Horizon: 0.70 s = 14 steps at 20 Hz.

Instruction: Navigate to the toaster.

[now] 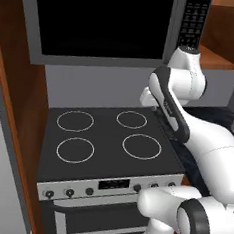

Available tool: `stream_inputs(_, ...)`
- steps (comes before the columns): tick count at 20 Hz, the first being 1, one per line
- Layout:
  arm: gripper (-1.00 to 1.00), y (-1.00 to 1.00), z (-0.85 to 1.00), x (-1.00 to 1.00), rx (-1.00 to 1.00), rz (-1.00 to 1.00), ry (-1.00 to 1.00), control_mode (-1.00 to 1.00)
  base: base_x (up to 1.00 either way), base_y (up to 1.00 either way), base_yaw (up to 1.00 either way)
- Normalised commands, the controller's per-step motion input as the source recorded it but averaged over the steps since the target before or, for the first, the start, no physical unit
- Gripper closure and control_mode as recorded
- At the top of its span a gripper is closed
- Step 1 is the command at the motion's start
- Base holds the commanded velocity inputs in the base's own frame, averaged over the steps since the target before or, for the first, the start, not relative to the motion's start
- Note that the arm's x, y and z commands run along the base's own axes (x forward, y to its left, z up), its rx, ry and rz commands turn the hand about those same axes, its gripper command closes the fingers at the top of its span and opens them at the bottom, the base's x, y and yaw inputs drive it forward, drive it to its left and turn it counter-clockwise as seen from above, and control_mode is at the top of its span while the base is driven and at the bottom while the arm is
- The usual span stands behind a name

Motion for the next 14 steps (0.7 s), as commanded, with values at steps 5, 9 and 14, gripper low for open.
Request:
stream_inputs(5, -1.00, 0.00, 0.00, 0.00, 0.00, 0.00, 0.00, 1.00, -0.29, 0.00, 0.00)
stream_inputs(9, -1.00, 0.00, 0.00, 0.00, 0.00, 0.00, 0.00, 1.00, -0.94, 0.00, 0.00)
stream_inputs(14, -1.00, 0.00, 0.00, 0.00, 0.00, 0.00, 0.00, 1.00, -0.86, 0.01, -0.03)
